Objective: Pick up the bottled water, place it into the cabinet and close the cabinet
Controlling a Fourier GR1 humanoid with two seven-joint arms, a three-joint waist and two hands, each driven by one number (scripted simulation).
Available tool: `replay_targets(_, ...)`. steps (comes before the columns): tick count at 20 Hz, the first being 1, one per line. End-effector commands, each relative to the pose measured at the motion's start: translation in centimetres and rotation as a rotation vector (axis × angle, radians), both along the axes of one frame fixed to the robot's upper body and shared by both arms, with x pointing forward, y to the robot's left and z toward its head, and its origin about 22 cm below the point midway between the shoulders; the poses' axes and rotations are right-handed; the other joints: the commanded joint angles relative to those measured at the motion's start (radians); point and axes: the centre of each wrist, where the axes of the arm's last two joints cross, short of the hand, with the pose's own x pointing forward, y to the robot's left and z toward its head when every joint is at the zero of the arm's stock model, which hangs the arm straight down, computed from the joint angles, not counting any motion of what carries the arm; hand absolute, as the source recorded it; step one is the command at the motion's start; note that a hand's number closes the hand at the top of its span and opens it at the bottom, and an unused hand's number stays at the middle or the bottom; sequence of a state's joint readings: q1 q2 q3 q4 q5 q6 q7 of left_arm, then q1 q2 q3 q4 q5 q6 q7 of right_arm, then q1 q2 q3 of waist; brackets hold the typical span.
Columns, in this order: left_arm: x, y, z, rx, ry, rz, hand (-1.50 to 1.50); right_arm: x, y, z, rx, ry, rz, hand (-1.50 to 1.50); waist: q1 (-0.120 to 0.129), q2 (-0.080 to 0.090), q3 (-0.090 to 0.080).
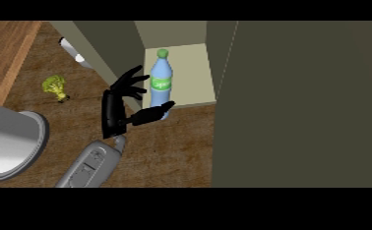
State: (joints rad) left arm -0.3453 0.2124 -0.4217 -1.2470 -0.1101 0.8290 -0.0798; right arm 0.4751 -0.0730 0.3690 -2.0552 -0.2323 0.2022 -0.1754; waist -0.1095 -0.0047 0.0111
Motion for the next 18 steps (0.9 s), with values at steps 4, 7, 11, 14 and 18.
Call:
replay_targets(4,6.3,-0.1,4.1,-0.065,0.049,-0.015,-1.5,-0.1,0.0,0.0,-0.008,-0.012,-0.007,-1.5,-0.019,0.035,-0.014)
replay_targets(7,6.3,-1.7,5.5,-0.153,0.003,-0.083,-1.5,0.3,-0.6,0.7,-0.006,-0.034,-0.01,-1.5,-0.006,0.032,-0.015)
replay_targets(11,5.8,-1.9,6.5,-0.253,-0.052,-0.18,-1.5,0.0,0.0,0.4,-0.012,-0.02,-0.012,-1.5,0.011,0.027,-0.016)
replay_targets(14,5.9,-1.6,6.1,-0.296,-0.081,-0.23,-1.5,-0.3,-0.1,0.3,-0.012,-0.031,-0.033,-1.5,0.023,0.023,-0.015)
replay_targets(18,6.0,-1.1,6.4,-0.345,-0.119,-0.327,-1.5,-0.4,-0.2,-0.6,-0.015,-0.022,-0.059,-1.5,0.052,0.017,-0.013)
